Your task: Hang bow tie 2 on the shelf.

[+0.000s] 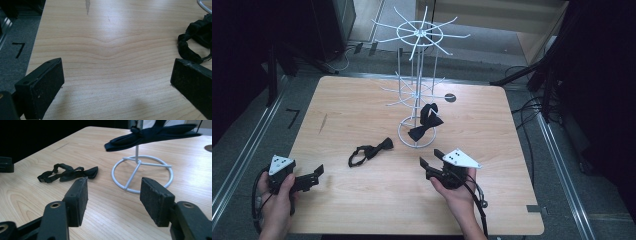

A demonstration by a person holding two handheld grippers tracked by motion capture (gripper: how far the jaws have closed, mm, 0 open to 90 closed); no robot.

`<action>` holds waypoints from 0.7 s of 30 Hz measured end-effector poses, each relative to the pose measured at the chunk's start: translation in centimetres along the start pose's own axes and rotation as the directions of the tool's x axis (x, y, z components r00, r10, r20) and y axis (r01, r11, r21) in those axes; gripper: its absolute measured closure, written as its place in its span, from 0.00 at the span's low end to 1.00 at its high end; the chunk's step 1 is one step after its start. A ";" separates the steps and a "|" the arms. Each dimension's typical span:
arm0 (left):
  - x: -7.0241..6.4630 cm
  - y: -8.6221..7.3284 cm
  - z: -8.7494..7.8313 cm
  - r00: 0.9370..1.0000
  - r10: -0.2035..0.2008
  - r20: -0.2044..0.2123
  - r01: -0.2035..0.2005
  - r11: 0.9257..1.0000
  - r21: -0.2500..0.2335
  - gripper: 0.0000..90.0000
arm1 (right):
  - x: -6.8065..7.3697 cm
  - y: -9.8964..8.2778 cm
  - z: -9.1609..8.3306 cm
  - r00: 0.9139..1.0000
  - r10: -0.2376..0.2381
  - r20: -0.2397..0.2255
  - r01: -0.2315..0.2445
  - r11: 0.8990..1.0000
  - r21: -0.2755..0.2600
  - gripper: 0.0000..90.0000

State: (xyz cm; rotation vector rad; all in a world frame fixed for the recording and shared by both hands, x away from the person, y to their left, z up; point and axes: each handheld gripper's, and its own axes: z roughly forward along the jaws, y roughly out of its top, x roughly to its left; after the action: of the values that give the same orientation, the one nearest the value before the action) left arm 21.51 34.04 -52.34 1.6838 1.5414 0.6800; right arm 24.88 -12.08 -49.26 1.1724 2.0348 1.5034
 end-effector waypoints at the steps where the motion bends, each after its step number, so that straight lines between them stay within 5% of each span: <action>1: 0.0 0.0 0.0 1.000 0.000 0.001 0.000 1.000 0.000 0.00 | 0.2 -0.1 0.4 1.000 0.003 -0.002 -0.003 1.000 0.007 0.47; 21: 0.1 0.0 0.0 1.000 -0.001 0.003 0.001 1.000 -0.002 0.00 | 4.2 0.7 6.1 0.996 -0.047 -0.081 0.051 0.997 0.053 0.54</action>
State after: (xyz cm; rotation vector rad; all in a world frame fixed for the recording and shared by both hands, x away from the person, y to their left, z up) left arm 21.52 34.11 -52.32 1.6820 1.5388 0.6783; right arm 26.89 -5.00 -50.13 1.0911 2.1543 1.5021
